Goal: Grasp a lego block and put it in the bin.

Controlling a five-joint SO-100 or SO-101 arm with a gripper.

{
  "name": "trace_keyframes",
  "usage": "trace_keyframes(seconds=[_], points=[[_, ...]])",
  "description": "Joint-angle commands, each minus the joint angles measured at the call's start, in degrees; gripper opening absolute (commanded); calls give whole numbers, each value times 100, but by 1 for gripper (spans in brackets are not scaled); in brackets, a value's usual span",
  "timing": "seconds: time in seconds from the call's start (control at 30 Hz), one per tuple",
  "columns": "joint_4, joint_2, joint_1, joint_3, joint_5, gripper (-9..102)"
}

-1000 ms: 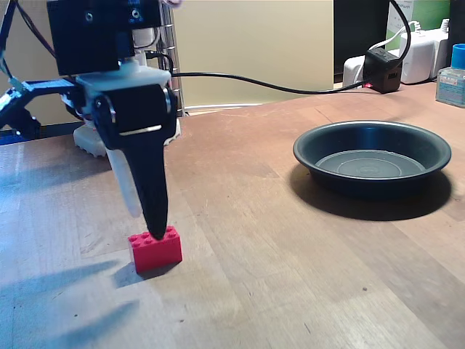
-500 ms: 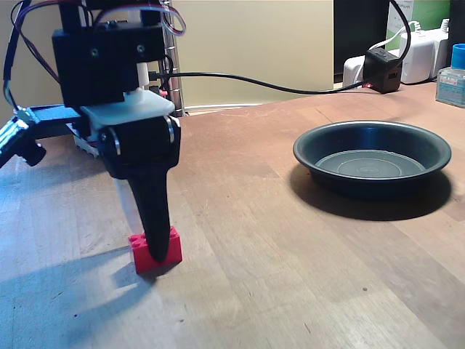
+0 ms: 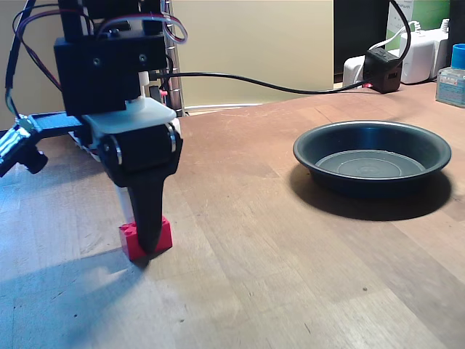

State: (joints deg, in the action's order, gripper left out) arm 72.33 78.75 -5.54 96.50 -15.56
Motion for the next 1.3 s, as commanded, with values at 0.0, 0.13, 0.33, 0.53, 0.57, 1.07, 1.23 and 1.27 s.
trace_keyframes(seconds=[0.0, 0.13, 0.33, 0.53, 0.57, 1.07, 1.23, 1.27], points=[[-53, 18, 9, -132, 0, -1], [18, 79, 9, -132, 0, -1], [633, 141, 0, -229, 141, -1], [1327, 1239, -501, -185, 914, -1], [1424, 1415, -598, -132, 1090, -1], [1617, 2224, -3595, 457, 5353, -1], [1608, 2215, -4210, 448, 6082, -1], [1608, 2215, -4307, 448, 6170, -1]])
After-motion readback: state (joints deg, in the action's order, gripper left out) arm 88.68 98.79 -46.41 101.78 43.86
